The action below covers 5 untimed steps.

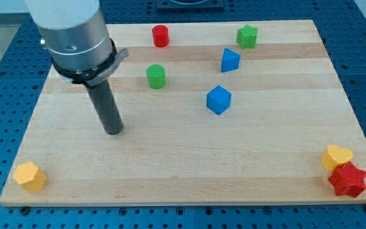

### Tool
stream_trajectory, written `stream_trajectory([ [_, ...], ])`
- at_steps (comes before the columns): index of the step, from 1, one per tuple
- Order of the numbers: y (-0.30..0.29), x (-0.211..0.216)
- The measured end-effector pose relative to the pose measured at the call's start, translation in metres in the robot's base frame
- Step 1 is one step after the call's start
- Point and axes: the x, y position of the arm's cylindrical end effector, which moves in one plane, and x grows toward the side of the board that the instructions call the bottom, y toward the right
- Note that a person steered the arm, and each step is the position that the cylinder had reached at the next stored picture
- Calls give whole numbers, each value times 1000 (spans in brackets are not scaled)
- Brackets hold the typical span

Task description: Slide the blue cube right a bit

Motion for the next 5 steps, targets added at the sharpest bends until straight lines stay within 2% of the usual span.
stream_trajectory([
  [5,66,-2],
])
